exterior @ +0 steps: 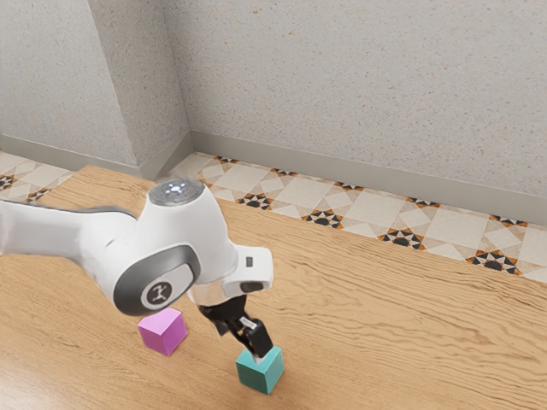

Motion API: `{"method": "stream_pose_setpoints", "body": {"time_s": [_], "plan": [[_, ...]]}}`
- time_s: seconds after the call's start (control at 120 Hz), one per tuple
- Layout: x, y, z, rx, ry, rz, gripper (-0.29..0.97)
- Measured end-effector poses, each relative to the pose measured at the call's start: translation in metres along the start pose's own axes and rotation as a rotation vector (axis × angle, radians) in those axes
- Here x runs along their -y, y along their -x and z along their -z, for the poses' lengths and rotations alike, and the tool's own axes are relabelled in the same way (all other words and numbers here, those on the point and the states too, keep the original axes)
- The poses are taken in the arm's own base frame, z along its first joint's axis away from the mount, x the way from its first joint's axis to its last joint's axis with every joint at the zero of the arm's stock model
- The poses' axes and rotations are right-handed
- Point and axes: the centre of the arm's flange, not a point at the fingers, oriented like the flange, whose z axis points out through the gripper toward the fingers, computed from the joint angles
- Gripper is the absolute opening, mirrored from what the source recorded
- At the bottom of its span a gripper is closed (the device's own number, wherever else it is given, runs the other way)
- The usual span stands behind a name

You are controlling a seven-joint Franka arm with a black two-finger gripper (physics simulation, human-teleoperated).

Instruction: Pick up the blue block with one arm, and put the blue block on the pink block with one arm

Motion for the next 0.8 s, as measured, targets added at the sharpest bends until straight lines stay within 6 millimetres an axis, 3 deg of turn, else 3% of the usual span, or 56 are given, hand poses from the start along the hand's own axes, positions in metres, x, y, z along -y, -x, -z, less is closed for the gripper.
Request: {"method": "stream_pose_setpoints", "body": {"time_s": [0.8], "plan": [[0.014, -0.015, -0.04, 0.013, 0.056, 0.084, 0.68]]}}
